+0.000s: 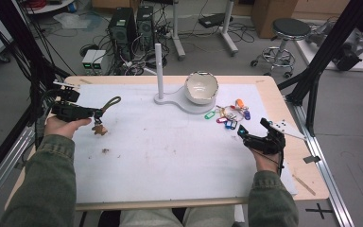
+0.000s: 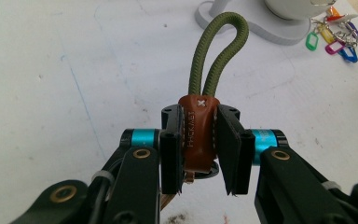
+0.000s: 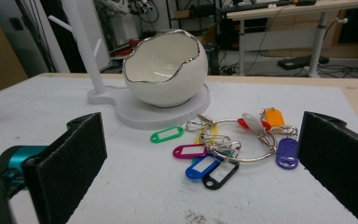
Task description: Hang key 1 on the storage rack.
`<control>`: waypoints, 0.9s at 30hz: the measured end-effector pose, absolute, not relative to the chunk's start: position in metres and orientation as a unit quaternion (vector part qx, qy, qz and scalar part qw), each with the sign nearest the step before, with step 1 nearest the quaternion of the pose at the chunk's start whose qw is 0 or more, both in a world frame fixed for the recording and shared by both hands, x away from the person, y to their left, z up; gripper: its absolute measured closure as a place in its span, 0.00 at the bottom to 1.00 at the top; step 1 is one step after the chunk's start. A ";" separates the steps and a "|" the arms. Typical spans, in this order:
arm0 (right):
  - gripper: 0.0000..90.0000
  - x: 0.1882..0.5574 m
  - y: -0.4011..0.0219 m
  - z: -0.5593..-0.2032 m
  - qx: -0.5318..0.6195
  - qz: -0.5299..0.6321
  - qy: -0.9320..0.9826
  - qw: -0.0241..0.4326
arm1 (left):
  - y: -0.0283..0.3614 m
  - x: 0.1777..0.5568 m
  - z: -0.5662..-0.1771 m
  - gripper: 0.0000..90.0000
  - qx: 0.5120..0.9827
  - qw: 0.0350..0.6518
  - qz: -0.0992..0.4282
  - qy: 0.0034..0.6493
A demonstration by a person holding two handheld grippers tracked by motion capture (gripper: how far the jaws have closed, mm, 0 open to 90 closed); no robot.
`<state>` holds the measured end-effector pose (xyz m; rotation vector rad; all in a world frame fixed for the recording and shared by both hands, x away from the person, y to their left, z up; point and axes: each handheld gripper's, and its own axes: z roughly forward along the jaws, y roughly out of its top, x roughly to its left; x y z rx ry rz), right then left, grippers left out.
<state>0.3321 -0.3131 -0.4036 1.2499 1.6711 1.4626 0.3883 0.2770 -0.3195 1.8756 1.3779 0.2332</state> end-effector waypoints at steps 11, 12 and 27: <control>0.01 0.327 -0.314 -0.403 0.477 0.547 0.615 0.309 | 0.272 0.403 -0.307 0.80 0.724 0.409 0.094 0.548; 0.01 0.327 -0.314 -0.403 0.477 0.546 0.614 0.311 | 0.272 0.405 -0.306 0.80 0.720 0.414 0.091 0.550; 0.01 0.324 -0.317 -0.404 0.483 0.546 0.609 0.313 | 0.266 0.421 -0.294 0.80 0.703 0.435 0.090 0.556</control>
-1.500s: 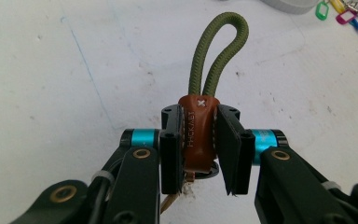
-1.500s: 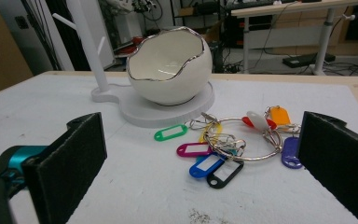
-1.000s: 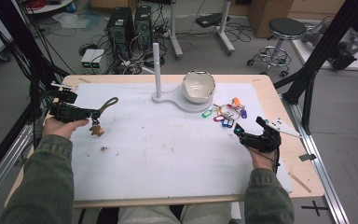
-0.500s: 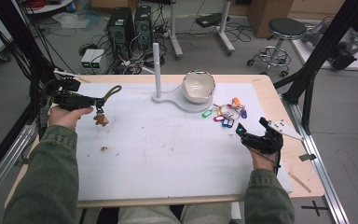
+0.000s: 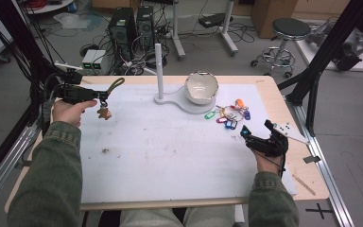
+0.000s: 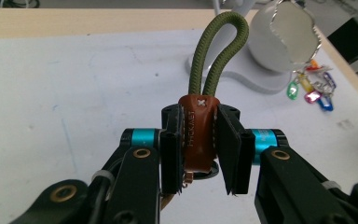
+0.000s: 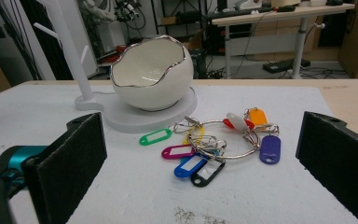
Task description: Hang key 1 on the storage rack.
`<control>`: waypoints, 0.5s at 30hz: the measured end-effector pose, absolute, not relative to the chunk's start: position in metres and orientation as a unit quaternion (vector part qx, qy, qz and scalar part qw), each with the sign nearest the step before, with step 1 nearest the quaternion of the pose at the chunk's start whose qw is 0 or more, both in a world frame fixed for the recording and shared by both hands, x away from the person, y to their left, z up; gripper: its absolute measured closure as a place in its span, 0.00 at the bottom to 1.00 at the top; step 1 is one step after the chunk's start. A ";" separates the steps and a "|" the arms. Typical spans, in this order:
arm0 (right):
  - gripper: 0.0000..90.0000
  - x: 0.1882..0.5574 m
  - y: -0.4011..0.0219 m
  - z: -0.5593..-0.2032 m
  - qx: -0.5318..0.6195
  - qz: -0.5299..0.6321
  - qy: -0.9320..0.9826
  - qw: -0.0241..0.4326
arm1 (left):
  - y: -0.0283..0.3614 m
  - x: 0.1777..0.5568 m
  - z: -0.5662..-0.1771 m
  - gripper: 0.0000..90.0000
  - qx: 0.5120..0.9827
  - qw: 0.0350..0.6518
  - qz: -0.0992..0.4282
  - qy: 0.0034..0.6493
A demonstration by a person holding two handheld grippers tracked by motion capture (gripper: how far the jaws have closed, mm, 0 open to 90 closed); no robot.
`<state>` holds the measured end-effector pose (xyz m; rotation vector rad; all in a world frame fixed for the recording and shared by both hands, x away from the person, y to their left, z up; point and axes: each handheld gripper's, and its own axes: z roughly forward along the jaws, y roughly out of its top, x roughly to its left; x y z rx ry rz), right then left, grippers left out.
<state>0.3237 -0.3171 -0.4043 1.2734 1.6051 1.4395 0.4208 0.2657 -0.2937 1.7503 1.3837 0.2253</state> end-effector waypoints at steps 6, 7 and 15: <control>0.01 0.323 -0.316 -0.404 0.483 0.546 0.610 0.310 | 0.260 0.433 -0.288 0.80 0.702 0.429 0.098 0.559; 0.01 0.323 -0.317 -0.404 0.483 0.546 0.610 0.311 | 0.259 0.436 -0.287 0.80 0.704 0.428 0.096 0.559; 0.01 0.324 -0.319 -0.405 0.483 0.549 0.609 0.308 | 0.245 0.449 -0.283 0.80 0.700 0.437 0.085 0.558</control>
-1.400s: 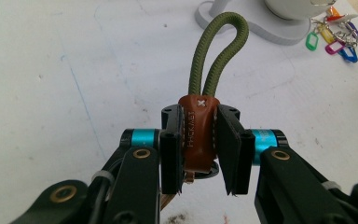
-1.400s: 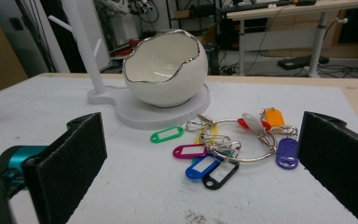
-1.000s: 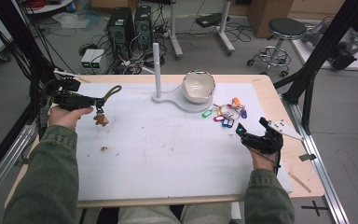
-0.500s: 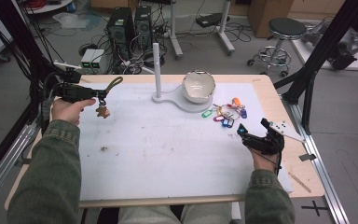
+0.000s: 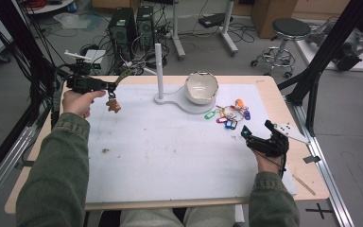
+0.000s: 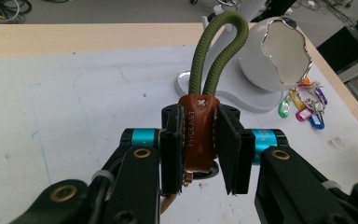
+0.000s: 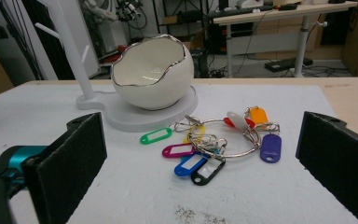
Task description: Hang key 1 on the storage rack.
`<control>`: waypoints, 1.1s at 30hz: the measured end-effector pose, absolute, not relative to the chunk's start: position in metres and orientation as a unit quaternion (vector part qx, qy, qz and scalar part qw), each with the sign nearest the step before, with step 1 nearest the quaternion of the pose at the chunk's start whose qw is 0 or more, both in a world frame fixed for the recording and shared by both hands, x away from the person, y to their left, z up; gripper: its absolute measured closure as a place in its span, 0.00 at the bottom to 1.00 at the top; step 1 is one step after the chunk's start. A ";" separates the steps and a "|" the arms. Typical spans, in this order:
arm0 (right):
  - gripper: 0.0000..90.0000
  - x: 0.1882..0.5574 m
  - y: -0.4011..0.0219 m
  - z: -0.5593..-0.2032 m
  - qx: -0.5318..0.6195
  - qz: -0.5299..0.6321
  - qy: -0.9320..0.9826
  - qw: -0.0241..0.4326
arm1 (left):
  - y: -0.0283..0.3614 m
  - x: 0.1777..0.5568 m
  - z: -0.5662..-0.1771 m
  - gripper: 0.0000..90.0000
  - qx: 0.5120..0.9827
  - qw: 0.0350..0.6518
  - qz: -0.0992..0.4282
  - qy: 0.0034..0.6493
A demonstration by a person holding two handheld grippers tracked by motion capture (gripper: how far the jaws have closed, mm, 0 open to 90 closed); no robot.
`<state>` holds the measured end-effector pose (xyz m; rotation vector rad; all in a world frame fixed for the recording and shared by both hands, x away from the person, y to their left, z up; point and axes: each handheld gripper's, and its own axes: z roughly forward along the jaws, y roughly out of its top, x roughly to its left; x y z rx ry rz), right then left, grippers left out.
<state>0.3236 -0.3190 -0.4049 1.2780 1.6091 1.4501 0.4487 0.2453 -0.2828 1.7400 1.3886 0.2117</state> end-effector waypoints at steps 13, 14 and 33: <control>0.01 0.324 -0.319 -0.405 0.481 0.548 0.610 0.311 | 0.226 0.476 -0.283 0.80 0.701 0.436 0.083 0.558; 0.01 0.324 -0.318 -0.405 0.481 0.548 0.610 0.310 | 0.225 0.479 -0.285 0.80 0.699 0.438 0.082 0.560; 0.01 0.323 -0.317 -0.406 0.477 0.545 0.619 0.304 | 0.216 0.509 -0.313 0.80 0.658 0.469 0.049 0.587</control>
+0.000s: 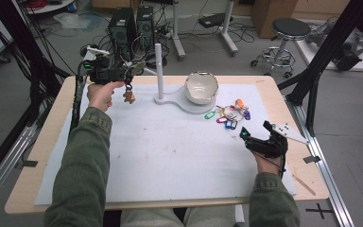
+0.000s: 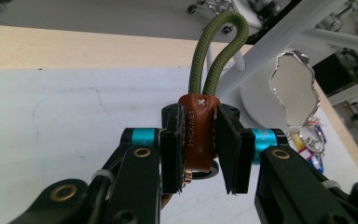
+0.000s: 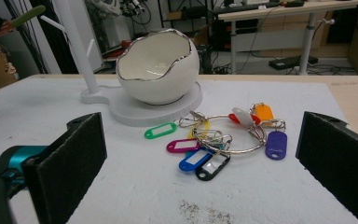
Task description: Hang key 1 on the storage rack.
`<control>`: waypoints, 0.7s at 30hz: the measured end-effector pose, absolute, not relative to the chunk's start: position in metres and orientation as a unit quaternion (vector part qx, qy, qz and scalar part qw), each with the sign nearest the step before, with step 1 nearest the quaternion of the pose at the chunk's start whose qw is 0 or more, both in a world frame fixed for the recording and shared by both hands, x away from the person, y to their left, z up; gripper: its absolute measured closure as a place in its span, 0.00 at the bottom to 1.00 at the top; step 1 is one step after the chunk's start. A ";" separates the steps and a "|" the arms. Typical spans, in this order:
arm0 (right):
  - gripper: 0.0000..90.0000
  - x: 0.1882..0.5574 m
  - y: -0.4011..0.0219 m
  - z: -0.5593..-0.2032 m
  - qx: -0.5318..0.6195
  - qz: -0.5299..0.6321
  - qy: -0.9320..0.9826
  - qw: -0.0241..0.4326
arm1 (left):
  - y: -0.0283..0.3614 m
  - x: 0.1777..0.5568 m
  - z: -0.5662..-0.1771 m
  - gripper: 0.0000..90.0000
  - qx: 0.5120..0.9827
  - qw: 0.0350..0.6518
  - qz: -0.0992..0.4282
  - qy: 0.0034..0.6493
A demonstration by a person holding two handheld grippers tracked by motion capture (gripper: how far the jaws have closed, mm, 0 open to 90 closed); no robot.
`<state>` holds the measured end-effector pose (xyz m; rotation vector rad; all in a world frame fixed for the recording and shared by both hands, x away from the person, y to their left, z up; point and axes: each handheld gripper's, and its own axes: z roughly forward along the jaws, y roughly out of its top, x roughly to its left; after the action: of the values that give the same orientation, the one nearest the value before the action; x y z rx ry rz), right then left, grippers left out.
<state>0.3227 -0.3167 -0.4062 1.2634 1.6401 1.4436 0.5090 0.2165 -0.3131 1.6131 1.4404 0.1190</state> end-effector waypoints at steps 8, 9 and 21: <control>0.01 0.322 -0.318 -0.407 0.480 0.544 0.619 0.301 | 0.213 0.515 -0.321 0.80 0.649 0.479 0.029 0.589; 0.01 0.322 -0.318 -0.407 0.480 0.544 0.619 0.300 | 0.213 0.516 -0.322 0.80 0.649 0.482 0.027 0.588; 0.01 0.322 -0.318 -0.407 0.479 0.547 0.618 0.299 | 0.206 0.517 -0.325 0.80 0.655 0.482 0.014 0.582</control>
<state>0.3216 -0.3181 -0.4068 1.2712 1.6420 1.4522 0.5168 0.2063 -0.3253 1.5973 1.4178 0.0333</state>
